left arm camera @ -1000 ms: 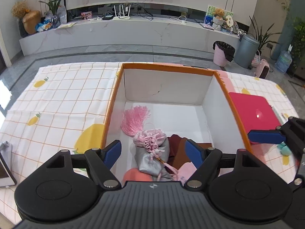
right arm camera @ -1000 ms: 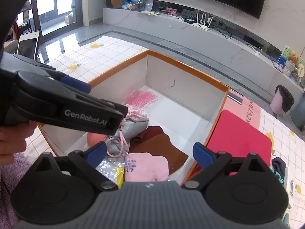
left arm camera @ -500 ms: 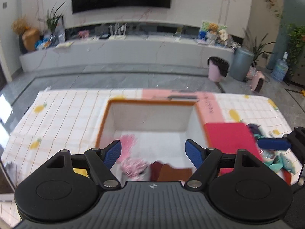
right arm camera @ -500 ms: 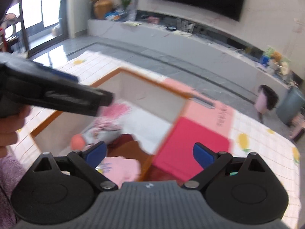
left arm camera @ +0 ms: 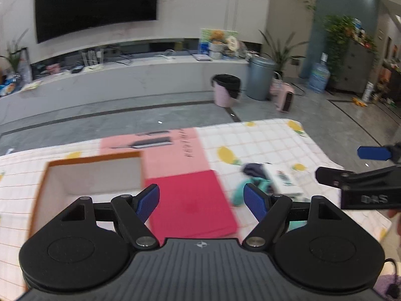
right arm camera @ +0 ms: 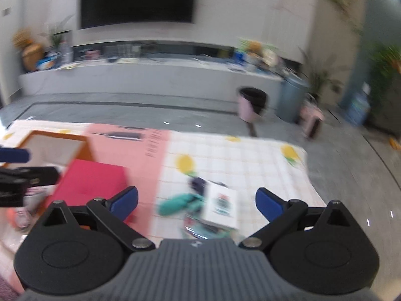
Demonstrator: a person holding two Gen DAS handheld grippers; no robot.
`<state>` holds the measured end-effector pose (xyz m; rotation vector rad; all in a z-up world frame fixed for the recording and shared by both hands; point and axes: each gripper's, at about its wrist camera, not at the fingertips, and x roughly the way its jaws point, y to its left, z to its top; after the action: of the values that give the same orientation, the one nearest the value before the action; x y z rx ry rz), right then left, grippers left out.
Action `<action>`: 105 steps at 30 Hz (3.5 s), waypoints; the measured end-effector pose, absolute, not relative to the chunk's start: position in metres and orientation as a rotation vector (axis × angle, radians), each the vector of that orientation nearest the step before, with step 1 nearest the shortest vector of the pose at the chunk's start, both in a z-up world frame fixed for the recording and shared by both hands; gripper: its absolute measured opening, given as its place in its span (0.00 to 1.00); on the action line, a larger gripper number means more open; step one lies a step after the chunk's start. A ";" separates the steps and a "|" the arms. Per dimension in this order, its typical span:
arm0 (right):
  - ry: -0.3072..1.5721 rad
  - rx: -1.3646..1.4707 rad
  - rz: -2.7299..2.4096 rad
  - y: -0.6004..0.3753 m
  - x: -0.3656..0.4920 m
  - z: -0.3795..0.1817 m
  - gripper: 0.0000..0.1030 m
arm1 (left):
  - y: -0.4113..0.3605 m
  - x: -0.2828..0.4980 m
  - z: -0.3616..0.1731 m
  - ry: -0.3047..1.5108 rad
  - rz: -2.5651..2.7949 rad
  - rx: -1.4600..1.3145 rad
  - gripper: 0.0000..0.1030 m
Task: Organize soft objects
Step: 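Move both tools back from the box toward the remaining soft items, then grasp the grey-green plush monster with the right tool and lift it, then grasp the white tissue pack with the left tool while the right tool holds the plush monster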
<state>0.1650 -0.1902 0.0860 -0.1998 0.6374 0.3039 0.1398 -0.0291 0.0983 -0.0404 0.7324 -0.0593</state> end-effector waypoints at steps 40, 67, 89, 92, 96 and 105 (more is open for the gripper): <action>1.106 0.136 0.021 -0.327 0.263 -0.106 0.70 | -0.134 0.146 -0.005 0.875 -0.122 0.008 0.87; 0.921 0.255 -0.110 -0.379 0.262 -0.065 0.67 | -0.197 0.235 -0.032 0.839 -0.108 0.034 0.87; 0.921 0.349 -0.100 -0.396 0.265 -0.075 0.67 | -0.235 0.300 -0.065 0.875 -0.076 0.168 0.92; 0.931 0.334 -0.100 -0.393 0.266 -0.076 0.67 | -0.242 0.301 -0.073 0.870 -0.073 0.229 0.92; 0.930 0.323 -0.093 -0.392 0.266 -0.075 0.67 | -0.249 0.289 -0.075 0.832 -0.093 0.285 0.74; 0.947 0.286 -0.108 -0.390 0.265 -0.077 0.67 | -0.226 0.255 -0.057 0.709 -0.155 0.124 0.23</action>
<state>0.2654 -0.3898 -0.0766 0.2856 0.9470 -0.1081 0.2547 -0.2256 -0.0569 0.1241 0.7089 -0.1554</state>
